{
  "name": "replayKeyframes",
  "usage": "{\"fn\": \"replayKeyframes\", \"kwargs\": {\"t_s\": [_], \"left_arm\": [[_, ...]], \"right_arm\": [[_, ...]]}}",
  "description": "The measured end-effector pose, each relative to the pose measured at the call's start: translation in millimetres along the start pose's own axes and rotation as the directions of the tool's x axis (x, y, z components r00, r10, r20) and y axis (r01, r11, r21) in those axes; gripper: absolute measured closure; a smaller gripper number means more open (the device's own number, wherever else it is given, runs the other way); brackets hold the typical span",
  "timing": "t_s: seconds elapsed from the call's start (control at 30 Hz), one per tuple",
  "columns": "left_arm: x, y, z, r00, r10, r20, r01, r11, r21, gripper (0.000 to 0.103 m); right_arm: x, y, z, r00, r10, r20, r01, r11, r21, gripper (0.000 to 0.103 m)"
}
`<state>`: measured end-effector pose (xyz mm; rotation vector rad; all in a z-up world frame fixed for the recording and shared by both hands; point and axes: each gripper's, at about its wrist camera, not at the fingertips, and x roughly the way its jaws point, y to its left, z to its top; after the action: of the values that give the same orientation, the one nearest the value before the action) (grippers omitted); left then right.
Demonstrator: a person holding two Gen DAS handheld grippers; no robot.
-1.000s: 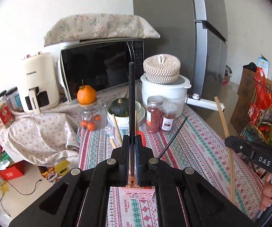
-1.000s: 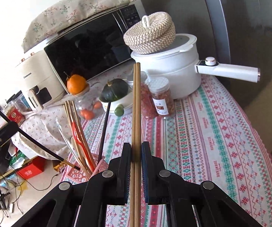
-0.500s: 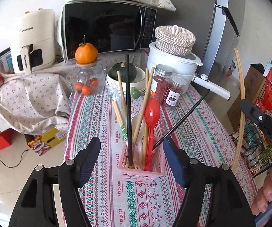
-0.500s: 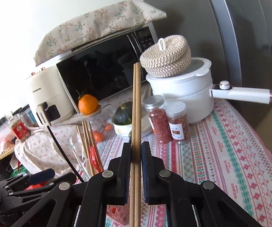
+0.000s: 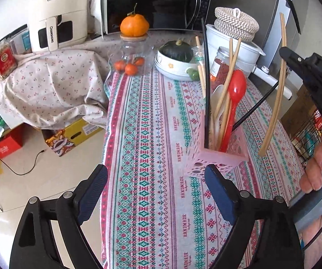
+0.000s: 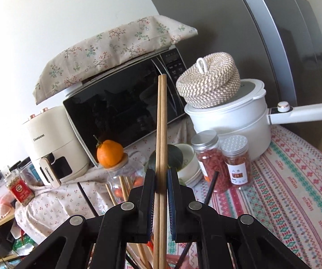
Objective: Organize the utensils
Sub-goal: 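Drop the black chopstick into the pink basket with the left gripper while the right drops its wooden chopstick in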
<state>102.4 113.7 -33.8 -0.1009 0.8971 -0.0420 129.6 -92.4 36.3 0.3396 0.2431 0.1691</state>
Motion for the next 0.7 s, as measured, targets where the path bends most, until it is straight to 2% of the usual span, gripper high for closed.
{"fn": "replayKeyframes", "kwargs": {"t_s": [0.2, 0.37, 0.53, 0.7], "left_arm": [[4, 14, -6, 1.000, 0.011, -0.015, -0.011, 1.000, 0.002, 0.013], [8, 18, -4, 0.999, 0.023, -0.025, -0.023, 1.000, -0.005, 0.012], [14, 17, -4, 0.999, 0.042, -0.021, -0.042, 0.999, 0.006, 0.009], [19, 14, -5, 0.998, 0.030, -0.051, -0.030, 1.000, -0.003, 0.005]], "right_arm": [[18, 20, -11, 0.992, -0.106, 0.068, 0.112, 0.990, -0.085, 0.095], [33, 23, -25, 0.984, -0.158, 0.078, 0.166, 0.981, -0.100, 0.094], [32, 17, -31, 0.996, -0.086, -0.004, 0.085, 0.995, -0.053, 0.090], [12, 5, -20, 0.998, -0.029, -0.061, 0.028, 1.000, -0.013, 0.067]]}}
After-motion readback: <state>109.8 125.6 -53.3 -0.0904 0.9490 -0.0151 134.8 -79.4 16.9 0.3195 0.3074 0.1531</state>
